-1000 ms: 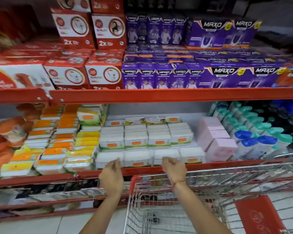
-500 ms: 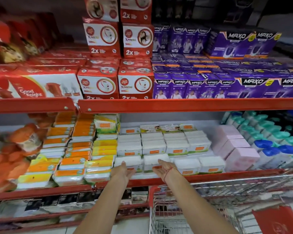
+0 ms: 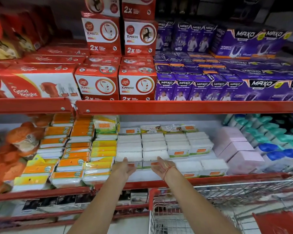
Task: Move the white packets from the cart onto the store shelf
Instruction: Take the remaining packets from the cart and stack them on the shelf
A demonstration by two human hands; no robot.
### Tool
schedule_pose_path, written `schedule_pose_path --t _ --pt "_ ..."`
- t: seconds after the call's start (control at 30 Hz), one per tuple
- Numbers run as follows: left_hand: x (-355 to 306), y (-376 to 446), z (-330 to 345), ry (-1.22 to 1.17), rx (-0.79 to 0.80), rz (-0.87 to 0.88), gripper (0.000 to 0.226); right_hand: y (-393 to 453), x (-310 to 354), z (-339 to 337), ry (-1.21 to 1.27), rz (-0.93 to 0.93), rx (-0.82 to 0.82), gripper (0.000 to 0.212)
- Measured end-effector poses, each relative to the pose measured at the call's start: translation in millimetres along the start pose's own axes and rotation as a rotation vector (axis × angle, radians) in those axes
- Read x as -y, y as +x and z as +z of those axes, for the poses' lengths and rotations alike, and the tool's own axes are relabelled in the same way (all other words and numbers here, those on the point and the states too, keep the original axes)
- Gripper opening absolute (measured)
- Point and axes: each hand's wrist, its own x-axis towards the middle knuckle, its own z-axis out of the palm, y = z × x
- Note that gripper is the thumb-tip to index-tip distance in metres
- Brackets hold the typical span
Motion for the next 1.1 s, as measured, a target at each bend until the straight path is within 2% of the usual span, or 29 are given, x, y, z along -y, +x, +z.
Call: schedule_pose_path --t 0.07,0.17,0.2,0.3,0.4,0.53,0.63,0.83,0.97,1.1 --pt "7.9 -7.8 -0.6 0.036 0.05 -0.049 0.048 -2.2 -2.6 -9.6 -0.027 0.005 0.015 0.013" --pt "29.2 -25.2 7.7 0.0 0.122 -0.131 0.055 -6.6 -2.8 -39.3 -0.067 0.025 0.063 0.022" --pt "37.8 -31.2 12.6 -0.017 0.146 -0.159 0.058 -5.2 -2.7 -52.4 -0.049 0.034 0.1 0.015" --pt "62.5 -51.7 38.1 -0.008 0.226 -0.234 0.068 -0.8 8.7 -94.3 -0.017 0.068 0.138 0.044" --pt "84.0 -68.4 70.2 0.008 0.289 -0.269 0.072 4.4 29.1 -134.4 -0.054 0.055 0.028 0.058" --pt "103.2 -83.4 113.6 0.046 0.331 -0.269 0.071 20.4 67.3 -180.3 -0.046 -0.033 -0.105 0.055" --pt "111.8 -84.8 138.2 0.032 0.274 -0.245 0.062 33.3 86.1 -195.6 0.008 -0.083 -0.111 0.037" --pt "102.4 -69.6 157.1 -0.002 0.124 -0.17 0.048 52.7 101.0 -191.8 -0.038 -0.064 -0.02 0.04" --pt "89.6 -58.7 162.5 0.045 0.079 -0.121 0.047 64.6 108.2 -180.9 -0.046 -0.037 0.026 0.02" --pt "82.6 -53.3 170.4 0.068 0.043 -0.109 0.047 79.9 116.1 -174.1 -0.086 -0.068 0.015 0.02"
